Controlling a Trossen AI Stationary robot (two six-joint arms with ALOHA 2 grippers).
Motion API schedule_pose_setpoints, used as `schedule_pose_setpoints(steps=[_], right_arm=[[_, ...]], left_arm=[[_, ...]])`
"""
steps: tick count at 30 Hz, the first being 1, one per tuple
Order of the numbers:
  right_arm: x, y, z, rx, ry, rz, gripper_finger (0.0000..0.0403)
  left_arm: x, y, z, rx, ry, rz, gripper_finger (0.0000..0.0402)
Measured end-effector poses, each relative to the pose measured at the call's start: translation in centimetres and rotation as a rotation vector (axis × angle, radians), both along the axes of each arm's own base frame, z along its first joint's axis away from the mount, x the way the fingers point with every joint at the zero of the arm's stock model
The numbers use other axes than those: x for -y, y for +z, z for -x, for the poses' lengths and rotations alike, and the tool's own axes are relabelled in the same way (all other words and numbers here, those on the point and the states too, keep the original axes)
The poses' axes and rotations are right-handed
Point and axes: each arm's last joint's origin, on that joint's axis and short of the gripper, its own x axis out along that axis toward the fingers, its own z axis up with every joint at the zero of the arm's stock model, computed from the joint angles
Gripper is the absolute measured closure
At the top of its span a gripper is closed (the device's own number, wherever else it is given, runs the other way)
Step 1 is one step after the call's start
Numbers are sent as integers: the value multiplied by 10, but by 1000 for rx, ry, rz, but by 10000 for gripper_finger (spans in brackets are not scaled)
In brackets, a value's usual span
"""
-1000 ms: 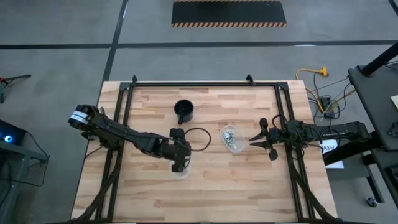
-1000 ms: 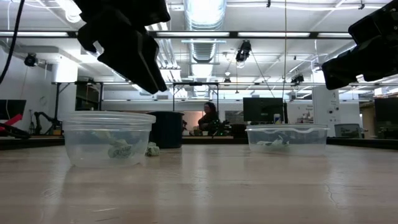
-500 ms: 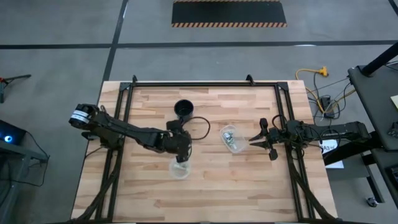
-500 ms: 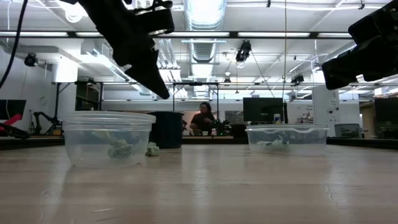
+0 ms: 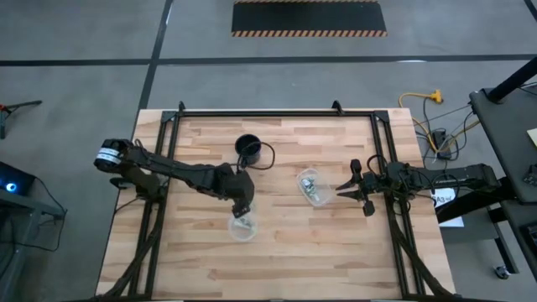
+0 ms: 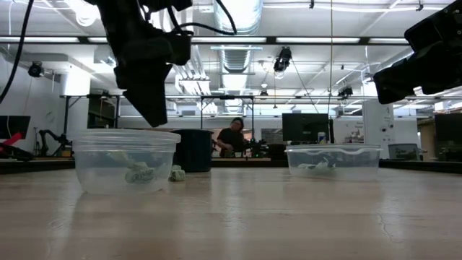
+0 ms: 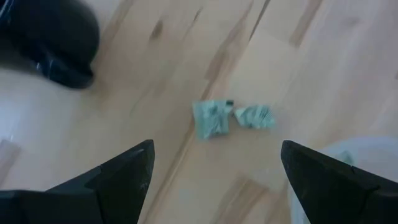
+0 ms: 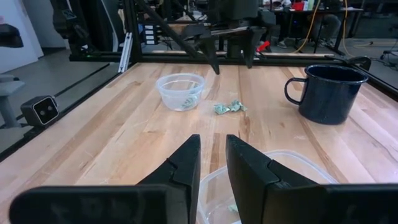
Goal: Pick and place Stevia / Truvia into bins
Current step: Put the white stevia packet into the bottom transparent container
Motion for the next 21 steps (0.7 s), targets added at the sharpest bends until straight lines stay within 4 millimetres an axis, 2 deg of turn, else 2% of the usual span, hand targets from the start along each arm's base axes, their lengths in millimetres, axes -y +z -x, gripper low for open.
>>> schedule_pose_setpoints(steps=[10, 21], right_arm=[[0, 0, 0, 0, 0, 0, 335], [0, 0, 0, 0, 0, -1, 335]], left_arm=[[-14, -1, -2, -23, 53, 74, 70], [-15, -33, -20, -132, 62, 63, 70]])
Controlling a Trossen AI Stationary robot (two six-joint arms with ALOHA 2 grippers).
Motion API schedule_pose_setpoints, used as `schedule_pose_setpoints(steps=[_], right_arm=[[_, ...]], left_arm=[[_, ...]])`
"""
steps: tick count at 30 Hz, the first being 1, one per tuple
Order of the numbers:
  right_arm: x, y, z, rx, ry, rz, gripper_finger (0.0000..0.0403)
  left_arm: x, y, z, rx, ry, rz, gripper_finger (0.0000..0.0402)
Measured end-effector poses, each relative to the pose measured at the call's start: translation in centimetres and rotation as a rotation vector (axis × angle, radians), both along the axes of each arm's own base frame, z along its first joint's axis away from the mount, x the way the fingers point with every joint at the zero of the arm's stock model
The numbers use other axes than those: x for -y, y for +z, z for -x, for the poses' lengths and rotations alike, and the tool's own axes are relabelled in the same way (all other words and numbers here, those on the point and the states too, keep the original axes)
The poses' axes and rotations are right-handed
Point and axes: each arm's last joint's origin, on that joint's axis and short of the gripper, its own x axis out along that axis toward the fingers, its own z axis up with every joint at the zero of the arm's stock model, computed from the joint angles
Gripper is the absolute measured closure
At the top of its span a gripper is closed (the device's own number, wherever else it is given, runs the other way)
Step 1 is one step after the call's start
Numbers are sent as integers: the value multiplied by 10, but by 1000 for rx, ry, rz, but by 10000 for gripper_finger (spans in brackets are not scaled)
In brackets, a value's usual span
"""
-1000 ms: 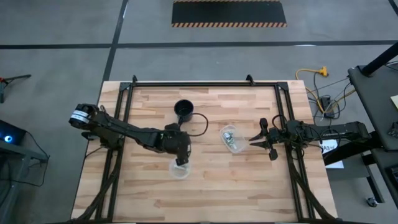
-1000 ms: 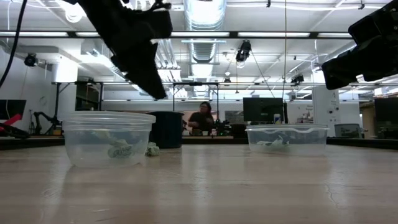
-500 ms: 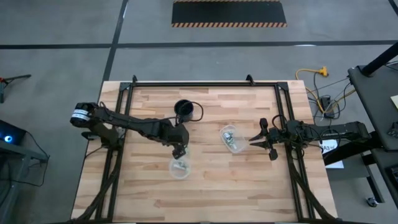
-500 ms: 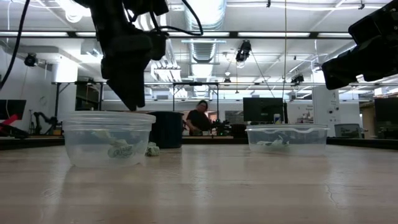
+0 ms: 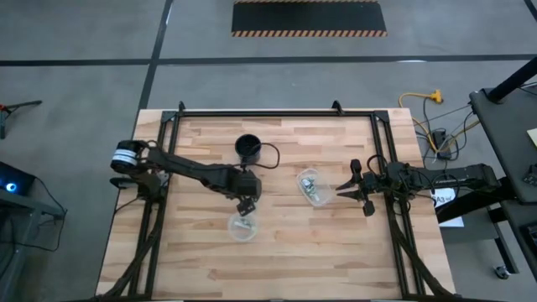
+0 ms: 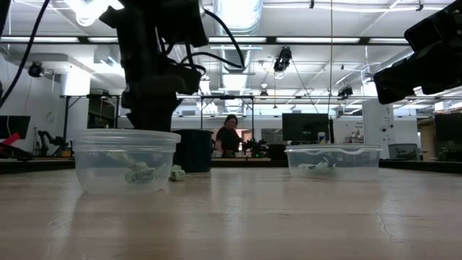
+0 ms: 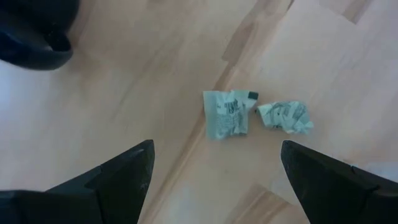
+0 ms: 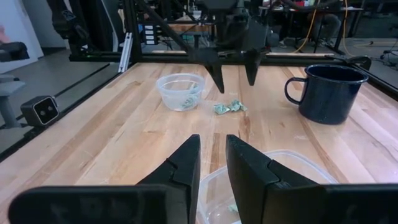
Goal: Pick and place Stevia / Truvia into bins
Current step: Put the white stevia packet into the bottom transparent container
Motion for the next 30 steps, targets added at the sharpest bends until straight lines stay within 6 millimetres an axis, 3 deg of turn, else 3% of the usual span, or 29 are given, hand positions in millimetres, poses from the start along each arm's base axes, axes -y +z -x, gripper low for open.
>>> schedule_pose_setpoints(steps=[23, 26, 30], right_arm=[[0, 0, 0, 0, 0, 0, 335], [0, 0, 0, 0, 0, 2, 335], [0, 0, 0, 0, 0, 2, 335]], left_arm=[[-20, -40, -23, -60, 6, -11, 72], [-19, -40, -23, -57, 6, -9, 88], [-19, -39, -24, -42, 10, 18, 147]])
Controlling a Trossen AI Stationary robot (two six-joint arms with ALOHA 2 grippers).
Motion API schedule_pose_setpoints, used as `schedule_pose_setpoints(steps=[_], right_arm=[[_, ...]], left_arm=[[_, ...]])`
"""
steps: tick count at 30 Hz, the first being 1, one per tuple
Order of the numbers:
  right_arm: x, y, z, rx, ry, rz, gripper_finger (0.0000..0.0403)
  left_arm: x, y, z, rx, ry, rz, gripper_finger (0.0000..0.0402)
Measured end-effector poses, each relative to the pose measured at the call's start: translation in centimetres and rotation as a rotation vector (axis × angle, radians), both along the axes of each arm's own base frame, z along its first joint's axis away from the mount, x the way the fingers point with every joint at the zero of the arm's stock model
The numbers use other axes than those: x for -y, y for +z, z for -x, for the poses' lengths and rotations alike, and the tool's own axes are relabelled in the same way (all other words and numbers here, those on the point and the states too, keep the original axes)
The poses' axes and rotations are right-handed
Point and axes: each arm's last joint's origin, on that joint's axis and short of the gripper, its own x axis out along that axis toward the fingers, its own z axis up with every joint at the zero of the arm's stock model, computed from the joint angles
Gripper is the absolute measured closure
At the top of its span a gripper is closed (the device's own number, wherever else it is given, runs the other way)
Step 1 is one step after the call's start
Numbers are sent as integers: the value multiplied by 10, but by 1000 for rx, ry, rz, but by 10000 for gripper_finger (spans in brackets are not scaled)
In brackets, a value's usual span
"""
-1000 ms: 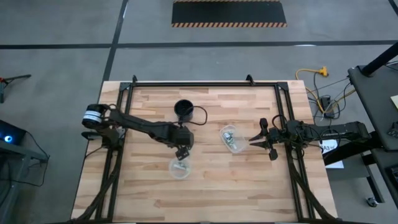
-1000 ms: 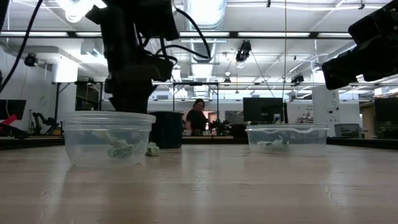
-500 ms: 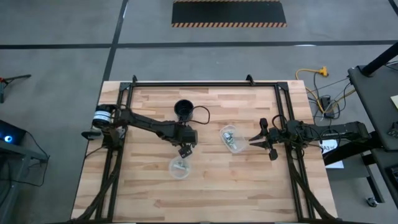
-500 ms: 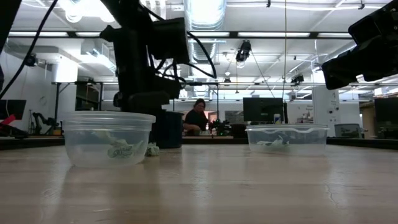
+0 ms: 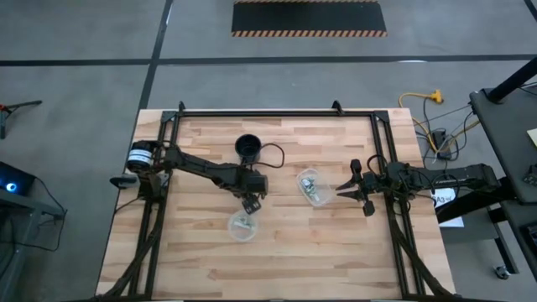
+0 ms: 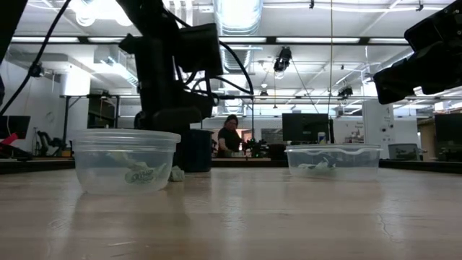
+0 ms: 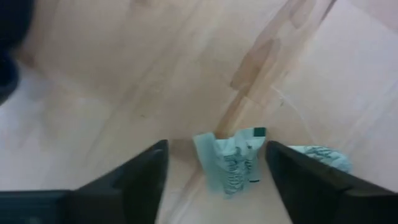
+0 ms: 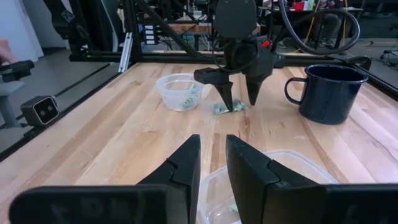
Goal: Pick and place Stevia / Truvia into bins
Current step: Put the white stevia packet into the bottom transparent container
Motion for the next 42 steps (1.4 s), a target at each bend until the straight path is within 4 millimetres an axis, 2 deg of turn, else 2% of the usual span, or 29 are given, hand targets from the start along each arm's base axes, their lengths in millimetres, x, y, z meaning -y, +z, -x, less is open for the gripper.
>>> schedule_pose_setpoints(steps=[3, 7, 9, 16, 22, 27, 36, 42], right_arm=[[0, 0, 0, 0, 0, -1, 335], [0, 0, 0, 0, 0, -1, 335], [0, 0, 0, 0, 0, 0, 335], [0, 0, 0, 0, 0, -1, 335], [0, 0, 0, 0, 0, 0, 335], [0, 0, 0, -1, 0, -1, 335], [0, 0, 0, 1, 0, 0, 335], [0, 0, 0, -1, 0, -2, 335]], left_arm=[[1, -1, -1, 8, -5, 27, 221], [1, -2, -1, 2, -36, 30, 353], [1, -2, -1, -2, -66, 24, 386], [2, 6, 1, 17, -172, 1, 397], [11, 28, -1, 175, -243, -122, 399], [18, 37, -2, 283, -279, -140, 397], [45, 47, -7, 443, -418, -142, 389], [61, 63, 0, 506, -484, -107, 388]])
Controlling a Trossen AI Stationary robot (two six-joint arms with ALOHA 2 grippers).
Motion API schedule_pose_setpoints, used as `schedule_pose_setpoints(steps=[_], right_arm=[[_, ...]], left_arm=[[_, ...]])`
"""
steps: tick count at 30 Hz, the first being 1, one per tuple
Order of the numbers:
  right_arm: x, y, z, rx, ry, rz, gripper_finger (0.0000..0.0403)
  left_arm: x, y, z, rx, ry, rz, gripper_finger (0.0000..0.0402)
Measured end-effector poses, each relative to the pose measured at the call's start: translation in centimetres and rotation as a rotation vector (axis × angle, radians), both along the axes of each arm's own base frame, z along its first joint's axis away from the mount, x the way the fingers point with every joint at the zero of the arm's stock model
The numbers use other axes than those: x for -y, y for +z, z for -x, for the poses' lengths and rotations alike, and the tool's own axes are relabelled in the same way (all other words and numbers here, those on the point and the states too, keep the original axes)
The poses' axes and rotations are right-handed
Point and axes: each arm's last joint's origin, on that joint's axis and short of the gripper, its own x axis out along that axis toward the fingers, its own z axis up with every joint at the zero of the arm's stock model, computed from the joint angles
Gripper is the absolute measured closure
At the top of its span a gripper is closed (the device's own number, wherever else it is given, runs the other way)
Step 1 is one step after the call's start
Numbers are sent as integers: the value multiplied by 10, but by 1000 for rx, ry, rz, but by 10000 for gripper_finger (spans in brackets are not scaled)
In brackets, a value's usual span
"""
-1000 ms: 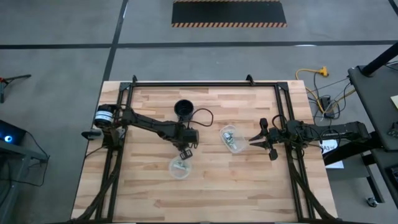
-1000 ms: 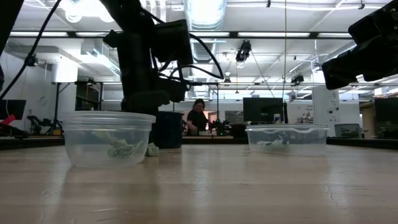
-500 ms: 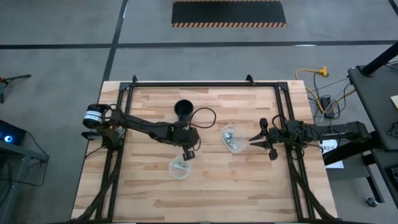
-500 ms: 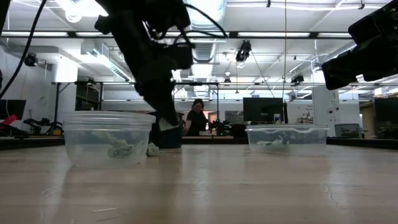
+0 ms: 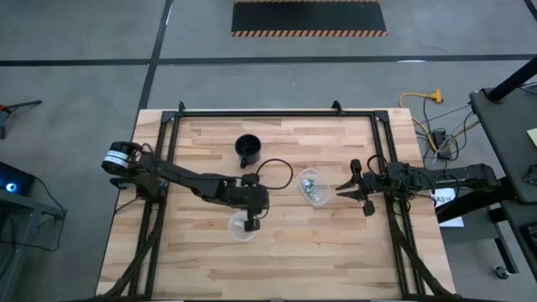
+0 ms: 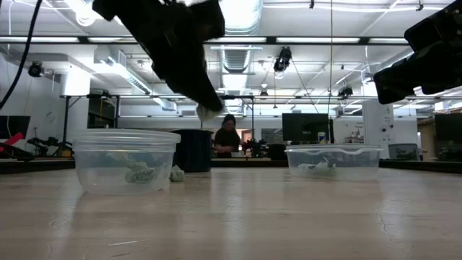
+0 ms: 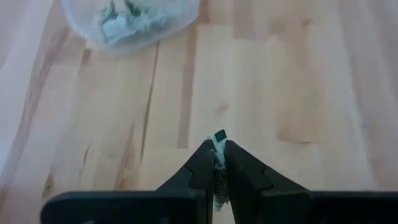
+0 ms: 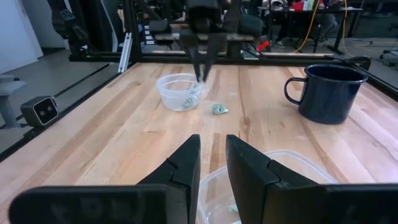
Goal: Pick and place Stevia / Truvia into bins
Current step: Put the white stevia packet into the bottom transparent container
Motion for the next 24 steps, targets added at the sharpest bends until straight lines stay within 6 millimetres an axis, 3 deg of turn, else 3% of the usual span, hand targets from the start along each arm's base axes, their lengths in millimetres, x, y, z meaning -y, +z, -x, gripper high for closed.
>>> schedule_pose_setpoints(steps=[10, 16, 24], right_arm=[[0, 0, 0, 1, 0, 1, 335], [0, 0, 0, 1, 0, 2, 335], [0, 0, 0, 1, 0, 2, 335]], left_arm=[[16, 31, 39, 89, -46, 56, 387], [21, 22, 62, 52, -59, 82, 386], [31, 19, 70, 34, -145, 137, 386]])
